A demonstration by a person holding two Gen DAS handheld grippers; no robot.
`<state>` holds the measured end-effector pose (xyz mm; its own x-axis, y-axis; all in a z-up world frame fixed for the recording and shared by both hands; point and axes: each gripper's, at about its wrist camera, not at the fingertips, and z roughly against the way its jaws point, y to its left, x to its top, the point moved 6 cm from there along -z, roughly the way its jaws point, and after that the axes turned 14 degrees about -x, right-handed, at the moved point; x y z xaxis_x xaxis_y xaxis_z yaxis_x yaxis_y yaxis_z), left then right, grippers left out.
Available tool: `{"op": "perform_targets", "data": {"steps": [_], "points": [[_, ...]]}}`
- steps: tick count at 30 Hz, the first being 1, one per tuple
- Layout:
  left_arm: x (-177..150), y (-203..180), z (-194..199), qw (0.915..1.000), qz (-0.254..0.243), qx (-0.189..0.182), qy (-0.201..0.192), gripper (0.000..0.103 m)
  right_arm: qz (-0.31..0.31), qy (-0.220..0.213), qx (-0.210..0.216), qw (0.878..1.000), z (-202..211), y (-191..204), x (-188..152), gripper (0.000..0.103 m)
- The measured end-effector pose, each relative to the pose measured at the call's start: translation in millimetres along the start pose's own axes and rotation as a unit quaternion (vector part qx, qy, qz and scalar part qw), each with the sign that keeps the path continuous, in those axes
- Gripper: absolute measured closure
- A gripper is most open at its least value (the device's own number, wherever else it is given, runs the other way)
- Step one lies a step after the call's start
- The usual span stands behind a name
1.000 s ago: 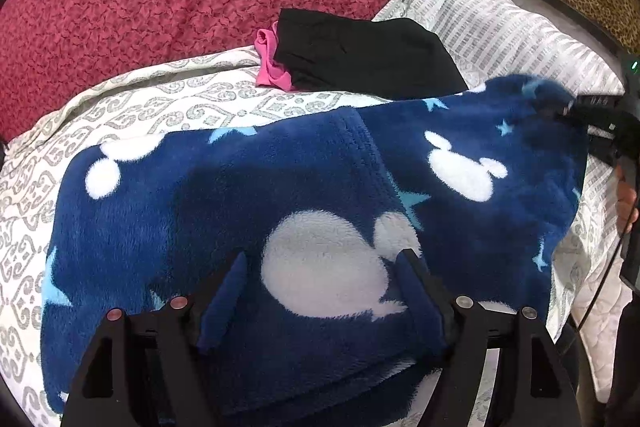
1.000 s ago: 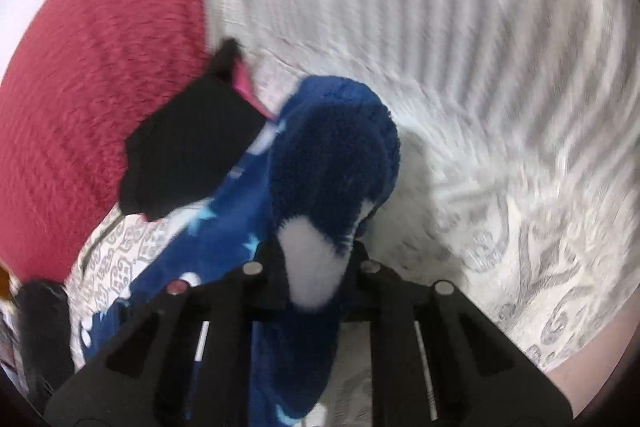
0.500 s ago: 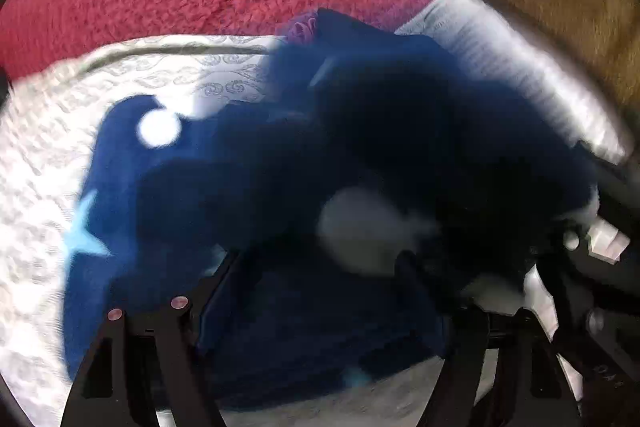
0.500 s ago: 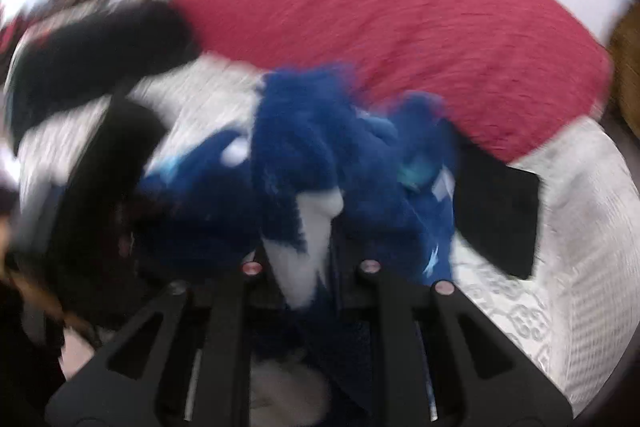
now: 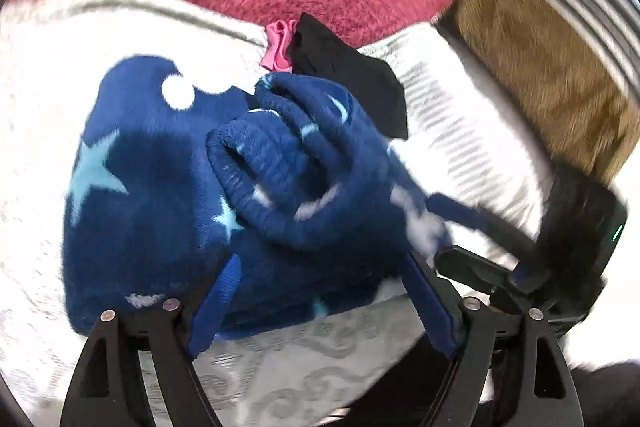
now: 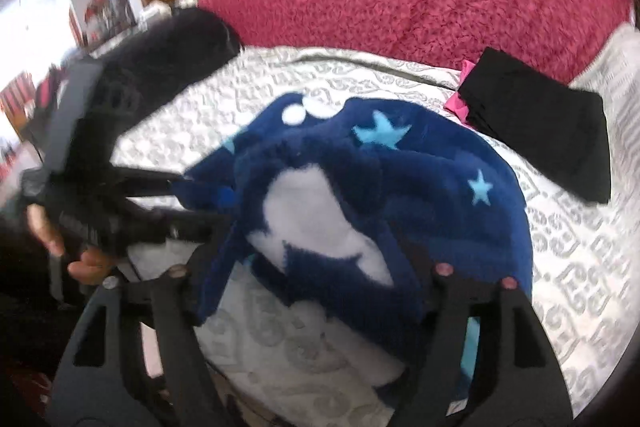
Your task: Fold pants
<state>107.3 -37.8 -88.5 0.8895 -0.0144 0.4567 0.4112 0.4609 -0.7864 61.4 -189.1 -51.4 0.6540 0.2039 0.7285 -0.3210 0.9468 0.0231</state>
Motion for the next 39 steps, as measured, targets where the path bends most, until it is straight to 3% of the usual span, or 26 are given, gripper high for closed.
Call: {"op": "perform_targets", "data": {"steps": [4, 7, 11, 12, 13, 14, 15, 16, 19, 24, 30, 34, 39], "points": [[16, 2, -14, 0.9979, 0.048, -0.043, -0.002, 0.015, -0.063, -0.032, -0.051, 0.996, 16, -29, 5, 0.031], [26, 12, -36, 0.9964, 0.082, -0.015, 0.009, 0.014, -0.091, 0.0, -0.1, 0.991, 11, -49, 3, 0.031], [36, 16, -57, 0.9943, 0.102, 0.031, 0.012, 0.014, -0.111, 0.042, -0.115, 0.986, -1, -61, -8, 0.031], [37, 16, -59, 0.9944, 0.099, 0.036, 0.01, 0.015, -0.111, 0.048, -0.122, 0.985, -3, -61, -11, 0.031], [40, 14, -62, 0.9948, 0.092, 0.043, 0.008, 0.021, -0.112, 0.05, -0.125, 0.985, -4, -63, -13, 0.031], [40, 14, -63, 0.9949, 0.086, 0.052, 0.009, 0.036, -0.112, 0.052, -0.126, 0.984, -5, -65, -17, 0.031], [42, 13, -65, 0.9948, 0.081, 0.061, 0.009, 0.042, -0.113, 0.053, -0.126, 0.984, -5, -65, -18, 0.031], [42, 13, -66, 0.995, 0.078, 0.062, 0.008, 0.055, -0.115, 0.053, -0.127, 0.984, -6, -66, -18, 0.031], [42, 5, -59, 0.9968, 0.044, 0.066, 0.004, 0.065, -0.117, 0.052, -0.127, 0.984, -4, -69, -21, 0.031], [56, -30, -45, 0.9923, -0.061, 0.108, -0.006, 0.067, -0.137, 0.066, -0.13, 0.98, -5, -79, -25, 0.031], [87, -58, -6, 0.9707, -0.16, 0.176, -0.037, 0.067, -0.163, 0.057, -0.116, 0.978, 4, -85, -19, 0.031], [82, -32, 23, 0.9659, -0.148, 0.211, -0.028, 0.067, -0.161, 0.051, -0.106, 0.98, 4, -81, -14, 0.031], [59, 40, 40, 0.9646, -0.077, 0.252, -0.01, 0.066, -0.166, 0.076, -0.088, 0.979, -14, -76, -20, 0.031]]}}
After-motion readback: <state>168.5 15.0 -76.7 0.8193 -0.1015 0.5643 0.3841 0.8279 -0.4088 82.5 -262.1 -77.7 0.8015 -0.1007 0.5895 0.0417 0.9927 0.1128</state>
